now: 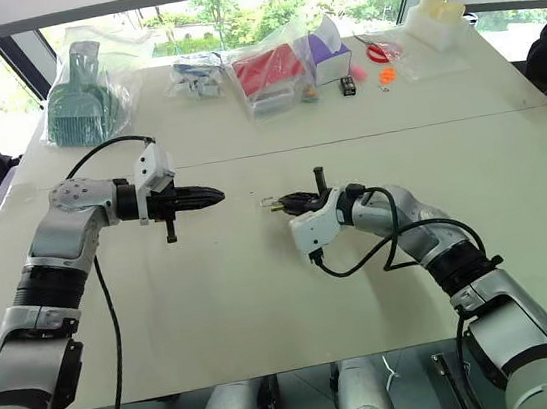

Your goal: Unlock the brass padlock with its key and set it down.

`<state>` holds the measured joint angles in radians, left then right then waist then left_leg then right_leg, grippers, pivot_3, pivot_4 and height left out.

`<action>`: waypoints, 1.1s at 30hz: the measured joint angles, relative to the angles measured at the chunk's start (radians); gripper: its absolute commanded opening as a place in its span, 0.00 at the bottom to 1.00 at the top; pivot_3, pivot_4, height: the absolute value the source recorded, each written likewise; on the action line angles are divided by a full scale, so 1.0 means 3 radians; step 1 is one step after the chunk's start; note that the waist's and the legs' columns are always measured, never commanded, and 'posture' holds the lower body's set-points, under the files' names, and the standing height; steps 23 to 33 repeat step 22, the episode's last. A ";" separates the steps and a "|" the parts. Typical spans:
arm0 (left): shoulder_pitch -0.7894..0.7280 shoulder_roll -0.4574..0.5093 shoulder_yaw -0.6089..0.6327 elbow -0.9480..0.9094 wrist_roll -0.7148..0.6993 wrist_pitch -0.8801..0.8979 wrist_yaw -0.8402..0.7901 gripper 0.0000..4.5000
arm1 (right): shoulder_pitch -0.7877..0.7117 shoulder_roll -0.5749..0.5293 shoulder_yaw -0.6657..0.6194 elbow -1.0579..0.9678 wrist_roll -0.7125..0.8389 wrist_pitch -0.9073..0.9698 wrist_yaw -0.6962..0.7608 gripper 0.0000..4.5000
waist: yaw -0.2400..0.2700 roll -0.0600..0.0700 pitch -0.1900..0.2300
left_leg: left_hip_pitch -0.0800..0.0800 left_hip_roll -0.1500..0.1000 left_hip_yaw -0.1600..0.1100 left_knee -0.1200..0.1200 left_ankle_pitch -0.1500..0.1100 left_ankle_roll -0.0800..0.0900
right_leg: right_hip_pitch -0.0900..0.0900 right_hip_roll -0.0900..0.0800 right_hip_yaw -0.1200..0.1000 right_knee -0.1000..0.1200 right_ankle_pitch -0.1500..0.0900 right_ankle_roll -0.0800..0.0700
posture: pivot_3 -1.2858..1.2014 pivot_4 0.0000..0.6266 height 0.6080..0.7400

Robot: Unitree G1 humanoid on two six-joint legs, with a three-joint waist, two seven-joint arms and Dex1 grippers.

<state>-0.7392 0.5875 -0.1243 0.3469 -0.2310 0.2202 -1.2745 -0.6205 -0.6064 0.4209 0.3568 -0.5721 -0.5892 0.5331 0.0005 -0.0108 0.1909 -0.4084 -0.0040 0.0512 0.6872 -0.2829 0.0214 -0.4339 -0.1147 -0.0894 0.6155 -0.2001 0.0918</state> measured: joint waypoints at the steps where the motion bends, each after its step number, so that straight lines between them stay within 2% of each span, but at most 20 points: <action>1: 0.0013 -0.0006 0.0000 -0.0024 -0.0001 0.0025 0.0014 0.00 | 0.0000 0.0000 0.0010 0.0005 -0.0011 -0.0001 0.0000 0.10 | -0.0001 0.0000 0.0000 | 0.0000 0.0000 0.0000 0.0000 0.0002 -0.0003 | 0.0000 0.0000 0.0000 0.0000 0.0000 0.0000 | 0.52 0.24 1.00; 4: 0.0061 -0.0026 0.0014 -0.0059 -0.0011 0.0030 0.0070 0.00 | 0.0000 0.0000 0.0012 0.0004 -0.0012 -0.0016 0.0021 0.37 | -0.0008 0.0000 0.0000 | 0.0000 0.0000 0.0000 0.0000 0.0002 -0.0003 | 0.0000 0.0000 0.0000 0.0000 0.0000 0.0000 | 0.52 0.24 1.00; 9: 0.0120 -0.0063 0.0017 -0.0145 -0.0063 0.0041 0.0114 0.00 | 0.0055 -0.0070 -0.0053 -0.0263 0.0197 0.0163 0.0313 0.92 | -0.0009 0.0000 0.0000 | 0.0002 0.0000 -0.0002 0.0000 0.0002 -0.0004 | 0.0003 0.0000 0.0000 0.0000 0.0000 0.0000 | 0.52 0.24 1.00; 10: 0.0122 -0.0059 0.0016 -0.0172 -0.0066 0.0051 0.0110 0.00 | 0.0080 -0.0114 -0.0085 -0.0357 0.0288 0.0233 0.0413 0.98 | -0.0006 0.0000 0.0000 | 0.0002 0.0000 -0.0001 0.0000 0.0002 -0.0003 | 0.0004 0.0000 0.0000 -0.0001 0.0000 0.0000 | 0.52 0.24 1.00; 13: 0.0171 0.0028 -0.0001 -0.0277 -0.0066 0.0129 0.0087 0.00 | 0.0236 -0.0269 -0.0172 -0.0650 0.0623 0.0534 0.0789 0.98 | 0.0010 0.0000 0.0000 | 0.0005 0.0000 -0.0002 0.0000 -0.0004 0.0006 | 0.0008 0.0000 0.0000 -0.0003 0.0000 0.0000 | 0.52 0.24 1.00; 17: 0.0295 0.0133 0.0000 -0.0435 -0.0079 0.0283 0.0053 0.00 | 0.0568 -0.0369 -0.0455 -0.1132 0.1504 0.1540 0.1426 0.98 | 0.0033 0.0000 0.0000 | 0.0005 0.0001 -0.0003 0.0001 -0.0004 0.0007 | 0.0008 -0.0001 0.0000 -0.0003 0.0000 -0.0001 | 0.52 0.24 1.00; 22: 0.0364 0.0142 0.0027 -0.0672 -0.0194 0.0422 0.0071 0.00 | 0.0605 -0.0395 -0.0816 -0.1630 0.2276 0.2740 0.1668 0.98 | 0.0040 0.0000 0.0000 | 0.0006 0.0002 -0.0006 0.0004 -0.0004 0.0007 | 0.0009 -0.0001 0.0000 0.0001 0.0000 -0.0001 | 0.52 0.24 1.00; 33: 0.0364 0.0142 0.0027 -0.0672 -0.0194 0.0422 0.0071 0.00 | 0.0605 -0.0395 -0.0816 -0.1630 0.2276 0.2740 0.1668 0.98 | 0.0040 0.0000 0.0000 | 0.0006 0.0002 -0.0006 0.0004 -0.0004 0.0007 | 0.0009 -0.0001 0.0000 0.0001 0.0000 -0.0001 | 0.52 0.24 1.00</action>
